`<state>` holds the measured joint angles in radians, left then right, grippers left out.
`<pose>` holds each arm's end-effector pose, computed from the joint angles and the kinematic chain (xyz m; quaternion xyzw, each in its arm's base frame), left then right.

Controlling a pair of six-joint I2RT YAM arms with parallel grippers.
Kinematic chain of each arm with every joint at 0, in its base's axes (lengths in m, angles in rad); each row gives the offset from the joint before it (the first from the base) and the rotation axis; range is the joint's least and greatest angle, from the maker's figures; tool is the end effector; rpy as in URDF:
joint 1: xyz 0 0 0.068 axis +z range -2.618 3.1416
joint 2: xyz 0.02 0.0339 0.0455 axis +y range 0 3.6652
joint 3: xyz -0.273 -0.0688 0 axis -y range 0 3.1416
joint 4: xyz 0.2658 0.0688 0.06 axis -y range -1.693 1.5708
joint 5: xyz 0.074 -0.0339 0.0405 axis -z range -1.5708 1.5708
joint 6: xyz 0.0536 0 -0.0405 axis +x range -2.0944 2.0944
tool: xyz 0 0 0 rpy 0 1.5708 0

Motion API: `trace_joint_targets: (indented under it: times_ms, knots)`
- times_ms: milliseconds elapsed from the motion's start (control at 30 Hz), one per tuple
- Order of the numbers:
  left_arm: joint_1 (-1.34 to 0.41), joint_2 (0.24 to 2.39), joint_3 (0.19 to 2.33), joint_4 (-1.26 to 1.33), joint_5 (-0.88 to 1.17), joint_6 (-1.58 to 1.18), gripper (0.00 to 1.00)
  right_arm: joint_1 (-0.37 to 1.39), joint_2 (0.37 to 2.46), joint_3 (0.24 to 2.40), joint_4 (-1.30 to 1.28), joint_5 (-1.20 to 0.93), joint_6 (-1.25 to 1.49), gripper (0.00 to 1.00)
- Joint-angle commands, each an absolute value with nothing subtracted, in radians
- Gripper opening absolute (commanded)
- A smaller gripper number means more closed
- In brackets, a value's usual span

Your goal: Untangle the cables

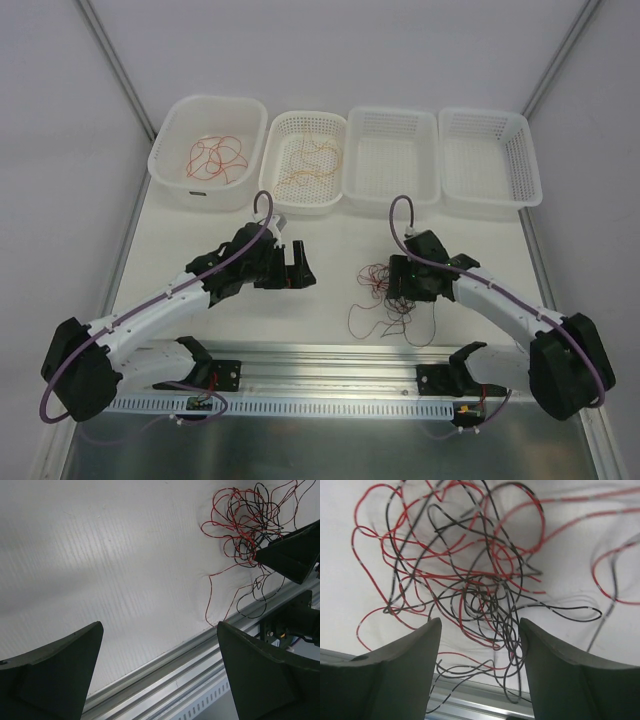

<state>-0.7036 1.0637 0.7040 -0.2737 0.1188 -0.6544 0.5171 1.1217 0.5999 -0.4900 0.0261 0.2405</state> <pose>0.1940 -0.1730 0.2394 0.0487 0.8897 -0.3244 0.3176 0.2002 0.1122 0.1708 -0.1289 0.9524 0.0904 0.2609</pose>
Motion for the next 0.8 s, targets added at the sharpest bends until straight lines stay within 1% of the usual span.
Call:
trace_joint_targets:
  times_ms: [0, 33, 133, 233, 367, 533, 700, 767]
  knots:
    - [-0.724, 1.083, 0.713, -0.219, 0.075, -0.699, 0.99, 0.560, 1.244, 0.728, -0.357, -0.083, 0.221, 0.66]
    - [-0.729, 1.088, 0.719, -0.219, 0.072, -0.703, 0.99, 0.592, 1.267, 0.751, -0.347, -0.090, 0.210, 0.60]
    - [-0.736, 1.094, 0.719, -0.218, 0.066, -0.709, 0.99, 0.663, 1.337, 0.840, -0.310, -0.121, 0.201, 0.53]
    - [-0.742, 1.089, 0.712, -0.218, 0.055, -0.718, 0.99, 0.706, 1.368, 0.897, -0.316, -0.098, 0.183, 0.54]
    - [-0.755, 1.106, 0.715, -0.216, 0.048, -0.721, 0.99, 0.706, 1.321, 0.902, -0.386, 0.035, 0.201, 0.56]
    - [-0.775, 1.180, 0.756, -0.216, 0.028, -0.704, 0.99, 0.707, 1.174, 0.838, -0.469, 0.147, 0.236, 0.58]
    - [-0.790, 1.298, 0.824, -0.212, 0.021, -0.678, 0.98, 0.700, 1.088, 0.767, -0.548, 0.270, 0.304, 0.58]
    - [-0.792, 1.343, 0.867, -0.213, 0.026, -0.673, 0.98, 0.684, 1.065, 0.738, -0.569, 0.293, 0.327, 0.56]
